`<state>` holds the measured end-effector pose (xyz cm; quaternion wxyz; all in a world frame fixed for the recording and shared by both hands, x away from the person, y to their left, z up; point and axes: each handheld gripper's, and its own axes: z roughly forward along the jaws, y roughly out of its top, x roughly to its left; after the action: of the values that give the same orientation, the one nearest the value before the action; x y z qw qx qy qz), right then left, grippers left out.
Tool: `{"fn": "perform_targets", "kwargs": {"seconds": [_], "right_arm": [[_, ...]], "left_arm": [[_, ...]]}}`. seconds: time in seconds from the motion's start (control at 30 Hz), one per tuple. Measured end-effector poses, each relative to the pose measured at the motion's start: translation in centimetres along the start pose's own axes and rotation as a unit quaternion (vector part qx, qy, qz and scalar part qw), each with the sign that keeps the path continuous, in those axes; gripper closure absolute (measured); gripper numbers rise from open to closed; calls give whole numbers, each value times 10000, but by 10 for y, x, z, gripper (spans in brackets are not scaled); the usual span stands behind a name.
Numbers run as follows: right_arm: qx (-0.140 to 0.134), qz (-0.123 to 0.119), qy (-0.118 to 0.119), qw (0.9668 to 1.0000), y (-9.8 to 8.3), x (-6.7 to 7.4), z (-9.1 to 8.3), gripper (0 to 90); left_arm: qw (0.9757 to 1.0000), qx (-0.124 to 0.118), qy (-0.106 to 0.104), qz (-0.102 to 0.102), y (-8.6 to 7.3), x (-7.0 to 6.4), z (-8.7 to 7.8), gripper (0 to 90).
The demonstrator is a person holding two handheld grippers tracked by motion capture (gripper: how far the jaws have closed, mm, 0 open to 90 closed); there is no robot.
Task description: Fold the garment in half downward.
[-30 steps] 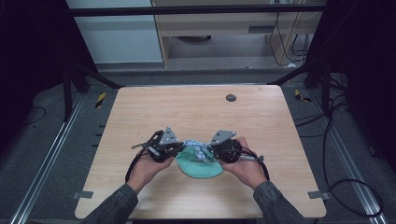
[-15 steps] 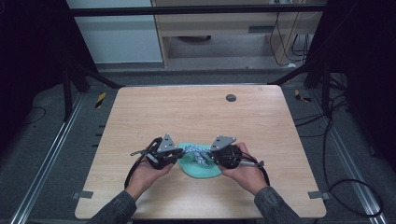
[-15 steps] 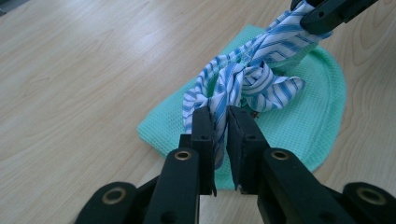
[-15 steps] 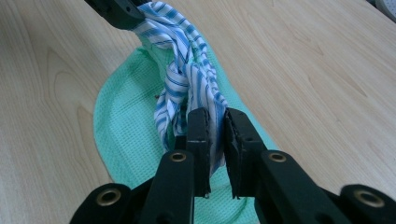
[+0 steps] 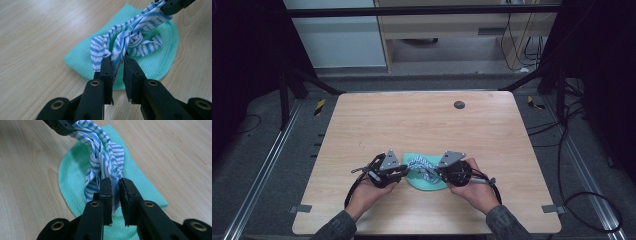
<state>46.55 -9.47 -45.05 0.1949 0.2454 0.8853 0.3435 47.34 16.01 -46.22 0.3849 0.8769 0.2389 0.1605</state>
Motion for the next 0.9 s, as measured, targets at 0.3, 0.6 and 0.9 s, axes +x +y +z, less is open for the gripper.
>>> {"fn": "perform_targets", "kwargs": {"seconds": [0.3, 0.6, 0.9], "right_arm": [[60, -50, 30, 10000, -2, 5, 1, 783], [58, -82, 37, 9999, -5, 8, 1, 812], [29, -95, 82, 9999, -6, 10, 0, 844]], "left_arm": [[10000, 10, -24, 49, -5, -5, 0, 763], [10000, -14, -59, 70, -8, -7, 1, 873], [10000, -46, -27, 2, -10, -6, -1, 900]]}}
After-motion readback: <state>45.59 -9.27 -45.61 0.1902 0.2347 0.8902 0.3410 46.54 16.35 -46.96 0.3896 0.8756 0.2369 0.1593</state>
